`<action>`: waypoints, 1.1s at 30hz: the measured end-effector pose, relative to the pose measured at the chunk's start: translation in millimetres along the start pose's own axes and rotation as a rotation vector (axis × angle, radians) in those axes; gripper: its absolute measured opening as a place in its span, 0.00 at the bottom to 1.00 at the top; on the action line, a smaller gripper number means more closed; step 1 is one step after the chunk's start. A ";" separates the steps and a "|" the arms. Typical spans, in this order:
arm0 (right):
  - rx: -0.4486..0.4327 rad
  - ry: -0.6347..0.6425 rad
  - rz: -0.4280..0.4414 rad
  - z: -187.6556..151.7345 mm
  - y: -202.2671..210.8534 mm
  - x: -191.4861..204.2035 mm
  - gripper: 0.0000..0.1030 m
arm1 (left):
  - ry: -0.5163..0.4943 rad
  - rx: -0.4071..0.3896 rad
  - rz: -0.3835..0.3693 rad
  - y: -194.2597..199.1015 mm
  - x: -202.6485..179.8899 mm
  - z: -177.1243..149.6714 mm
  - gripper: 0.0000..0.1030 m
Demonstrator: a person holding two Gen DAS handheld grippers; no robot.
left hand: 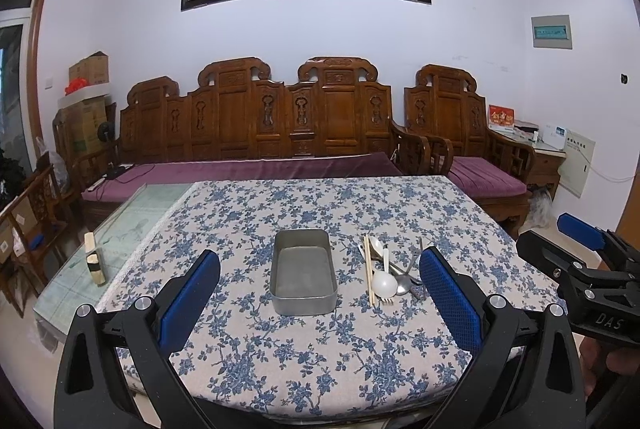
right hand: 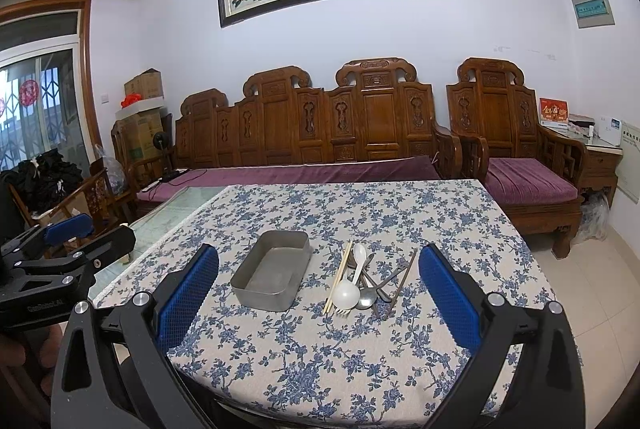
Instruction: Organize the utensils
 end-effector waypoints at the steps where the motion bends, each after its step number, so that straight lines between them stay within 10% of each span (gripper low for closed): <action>1: 0.000 0.000 0.000 0.0 0.1 -0.5 0.98 | 0.000 0.000 0.000 0.0 -0.4 -0.5 0.94; 33: 0.000 -0.001 0.001 -0.4 -0.3 -2.4 0.98 | -0.001 -0.007 -0.005 1.2 -4.3 3.5 0.94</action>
Point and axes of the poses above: each gripper's, at about its wrist camera, not at the fingertips, and y roughly against the way its jaws point, x to its left, z to its top, the point moved 7 cm from there along -y, roughly the way its jaws point, and after that the axes turned 14 degrees about -x, right-handed, at the moved point
